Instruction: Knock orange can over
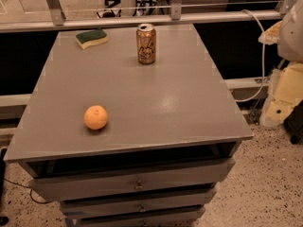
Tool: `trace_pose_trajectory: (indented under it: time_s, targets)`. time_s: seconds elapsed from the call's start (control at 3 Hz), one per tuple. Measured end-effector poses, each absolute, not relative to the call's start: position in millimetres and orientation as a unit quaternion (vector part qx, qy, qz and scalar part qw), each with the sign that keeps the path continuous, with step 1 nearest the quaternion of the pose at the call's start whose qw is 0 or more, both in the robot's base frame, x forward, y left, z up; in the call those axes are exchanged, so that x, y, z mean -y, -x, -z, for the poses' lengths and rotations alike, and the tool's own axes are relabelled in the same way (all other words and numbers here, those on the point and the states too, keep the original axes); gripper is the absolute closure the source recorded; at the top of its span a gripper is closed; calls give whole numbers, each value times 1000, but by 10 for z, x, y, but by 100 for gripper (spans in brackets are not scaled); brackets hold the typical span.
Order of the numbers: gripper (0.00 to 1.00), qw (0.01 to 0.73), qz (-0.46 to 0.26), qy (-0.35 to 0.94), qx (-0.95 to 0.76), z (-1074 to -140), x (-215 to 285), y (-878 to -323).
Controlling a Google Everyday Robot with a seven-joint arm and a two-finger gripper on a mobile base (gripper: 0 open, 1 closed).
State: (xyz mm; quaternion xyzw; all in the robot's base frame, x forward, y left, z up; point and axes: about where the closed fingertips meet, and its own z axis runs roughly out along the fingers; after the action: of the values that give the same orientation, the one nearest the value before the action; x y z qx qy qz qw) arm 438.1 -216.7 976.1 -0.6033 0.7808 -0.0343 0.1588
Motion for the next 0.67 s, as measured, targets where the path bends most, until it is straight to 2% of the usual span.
trace_pose_trajectory:
  time_s: [0.67]
  targets:
    - [0,172,15,592,-787,-9731,2162,-4428]
